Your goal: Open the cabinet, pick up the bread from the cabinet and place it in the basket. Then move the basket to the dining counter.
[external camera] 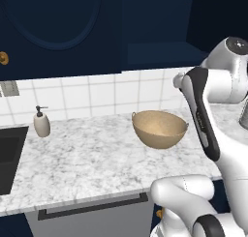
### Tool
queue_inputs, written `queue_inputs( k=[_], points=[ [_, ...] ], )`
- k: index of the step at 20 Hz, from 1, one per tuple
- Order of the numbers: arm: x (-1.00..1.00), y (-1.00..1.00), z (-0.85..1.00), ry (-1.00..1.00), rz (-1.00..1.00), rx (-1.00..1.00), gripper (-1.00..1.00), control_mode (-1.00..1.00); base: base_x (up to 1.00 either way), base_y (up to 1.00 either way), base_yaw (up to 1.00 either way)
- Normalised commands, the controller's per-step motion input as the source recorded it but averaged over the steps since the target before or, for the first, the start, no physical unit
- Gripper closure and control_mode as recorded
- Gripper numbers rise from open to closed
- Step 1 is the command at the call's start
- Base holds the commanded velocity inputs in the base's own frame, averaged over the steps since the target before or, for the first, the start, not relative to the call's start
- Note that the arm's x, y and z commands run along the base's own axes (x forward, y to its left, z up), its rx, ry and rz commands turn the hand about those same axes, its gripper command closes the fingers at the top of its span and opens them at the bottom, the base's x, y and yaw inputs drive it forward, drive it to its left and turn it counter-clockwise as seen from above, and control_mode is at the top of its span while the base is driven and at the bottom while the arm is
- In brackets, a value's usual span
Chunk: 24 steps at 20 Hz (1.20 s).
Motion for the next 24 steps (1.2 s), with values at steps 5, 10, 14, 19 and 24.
queue_inputs(
  k=[5, 10, 14, 19, 24],
  points=[
    [0.00, 0.12, -0.98, 0.08, 0.00, 0.00, 1.00, -1.00, 0.00, 0.00, 0.00],
    [0.23, 0.00, -0.65, 0.12, 0.00, 0.00, 1.00, -1.00, 0.00, 0.00, 0.00],
    [0.72, 0.00, -0.50, 0.16, 0.00, 0.04, 1.00, -1.00, 0.00, 0.00, 0.00],
    [0.82, 0.00, -0.57, 0.15, 0.00, 0.03, 1.00, -1.00, 0.00, 0.00, 0.00],
    [0.74, 0.00, -0.64, 0.17, 0.00, 0.01, 1.00, -1.00, 0.00, 0.00, 0.00]
  ],
)
